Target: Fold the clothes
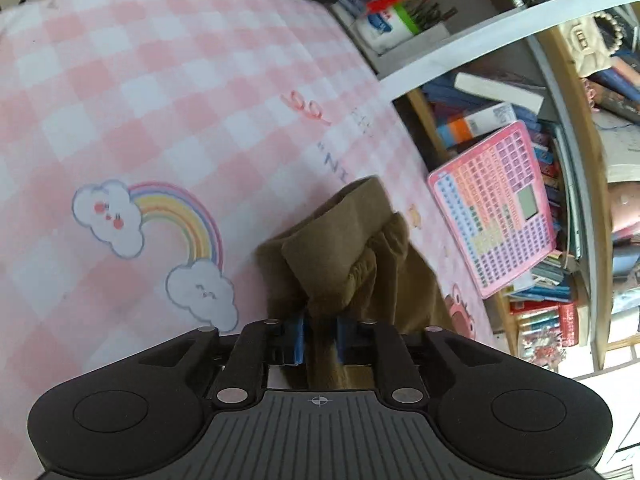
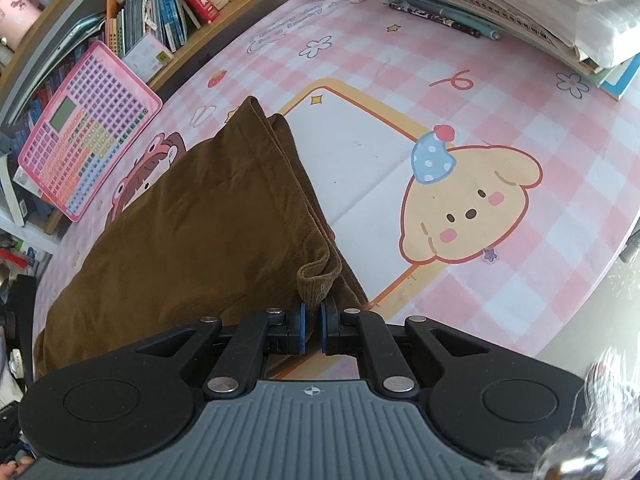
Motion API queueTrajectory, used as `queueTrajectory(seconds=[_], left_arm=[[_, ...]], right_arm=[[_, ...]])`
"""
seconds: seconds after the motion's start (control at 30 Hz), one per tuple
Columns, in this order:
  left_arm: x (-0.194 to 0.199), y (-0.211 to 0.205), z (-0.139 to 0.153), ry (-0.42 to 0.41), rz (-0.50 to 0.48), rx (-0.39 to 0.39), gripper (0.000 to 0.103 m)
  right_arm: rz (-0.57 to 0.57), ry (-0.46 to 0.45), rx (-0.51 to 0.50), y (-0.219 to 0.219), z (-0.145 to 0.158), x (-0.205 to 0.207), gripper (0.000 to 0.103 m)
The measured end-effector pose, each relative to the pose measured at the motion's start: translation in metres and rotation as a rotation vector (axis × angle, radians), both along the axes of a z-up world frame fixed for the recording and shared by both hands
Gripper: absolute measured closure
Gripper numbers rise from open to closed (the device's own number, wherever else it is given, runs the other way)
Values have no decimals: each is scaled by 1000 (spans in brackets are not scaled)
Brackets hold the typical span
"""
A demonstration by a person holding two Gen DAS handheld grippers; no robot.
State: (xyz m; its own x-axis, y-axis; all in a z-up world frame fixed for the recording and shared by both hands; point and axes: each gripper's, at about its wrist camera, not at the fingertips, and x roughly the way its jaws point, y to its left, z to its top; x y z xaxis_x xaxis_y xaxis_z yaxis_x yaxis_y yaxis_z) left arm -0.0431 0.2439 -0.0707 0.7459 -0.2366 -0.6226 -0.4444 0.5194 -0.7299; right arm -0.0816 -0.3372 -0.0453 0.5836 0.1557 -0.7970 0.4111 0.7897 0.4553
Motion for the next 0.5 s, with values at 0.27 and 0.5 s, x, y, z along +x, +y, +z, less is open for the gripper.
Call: queueTrajectory(seconds=[0.27,0.5], left_arm=[[-10,-3,2,30,74,32,50],[3,-7,-2,32,118,40,50]], right_arm=[[6,-28,-82,7,10,-4,91],[59,-33,-261,14,15,-1,77]])
